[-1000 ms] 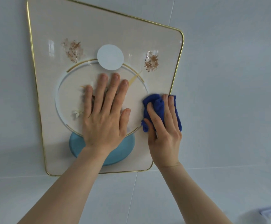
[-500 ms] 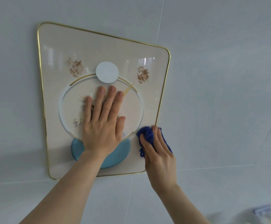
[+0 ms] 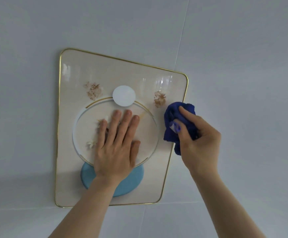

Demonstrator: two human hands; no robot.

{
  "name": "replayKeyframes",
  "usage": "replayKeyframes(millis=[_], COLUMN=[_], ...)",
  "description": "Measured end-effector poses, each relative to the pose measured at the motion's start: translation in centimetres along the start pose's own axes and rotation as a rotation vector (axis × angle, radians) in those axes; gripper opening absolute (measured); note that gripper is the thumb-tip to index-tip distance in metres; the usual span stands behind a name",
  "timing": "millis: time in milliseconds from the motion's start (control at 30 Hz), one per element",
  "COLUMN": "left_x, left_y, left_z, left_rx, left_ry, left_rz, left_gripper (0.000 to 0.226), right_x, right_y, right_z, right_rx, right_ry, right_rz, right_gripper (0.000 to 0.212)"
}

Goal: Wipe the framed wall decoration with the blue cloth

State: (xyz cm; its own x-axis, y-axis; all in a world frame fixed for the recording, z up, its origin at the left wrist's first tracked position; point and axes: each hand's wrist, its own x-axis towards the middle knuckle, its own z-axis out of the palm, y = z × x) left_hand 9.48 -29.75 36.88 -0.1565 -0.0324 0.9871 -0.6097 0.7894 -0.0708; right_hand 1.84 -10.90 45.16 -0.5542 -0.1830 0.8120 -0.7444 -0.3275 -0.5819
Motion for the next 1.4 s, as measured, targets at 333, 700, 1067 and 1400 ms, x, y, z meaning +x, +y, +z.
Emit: replayKeyframes(millis=[333,700,1067,1400], left_x=[0.1,0.1,0.1,0.0], left_y=[0.0,0.1,0.0,0.1], left_z=[0.0,-0.3,-0.7,-0.6], left_rx=[0.003,-0.059,-0.087,-0.01], left_ry=[-0.008,-0.005,0.008,-0.015], left_rz=[0.004,-0.008,-0.013,-0.018], left_gripper=[0.062,0.065,0.066,0.066], right_x=[4.5,5.3,3.9,1.7], right_y=[1.4,3.7,4.1,5.6], right_z=[6.2,8.1,7.7,5.8], right_rx=[-0.47,-0.57,-0.59,-0.632], right_ry=[0.047,0.173,0.05,-0.002], right_rz=[-0.486,-0.672,-0.794,-0.737], right_gripper=[0.045,0.046,0.039,0.034])
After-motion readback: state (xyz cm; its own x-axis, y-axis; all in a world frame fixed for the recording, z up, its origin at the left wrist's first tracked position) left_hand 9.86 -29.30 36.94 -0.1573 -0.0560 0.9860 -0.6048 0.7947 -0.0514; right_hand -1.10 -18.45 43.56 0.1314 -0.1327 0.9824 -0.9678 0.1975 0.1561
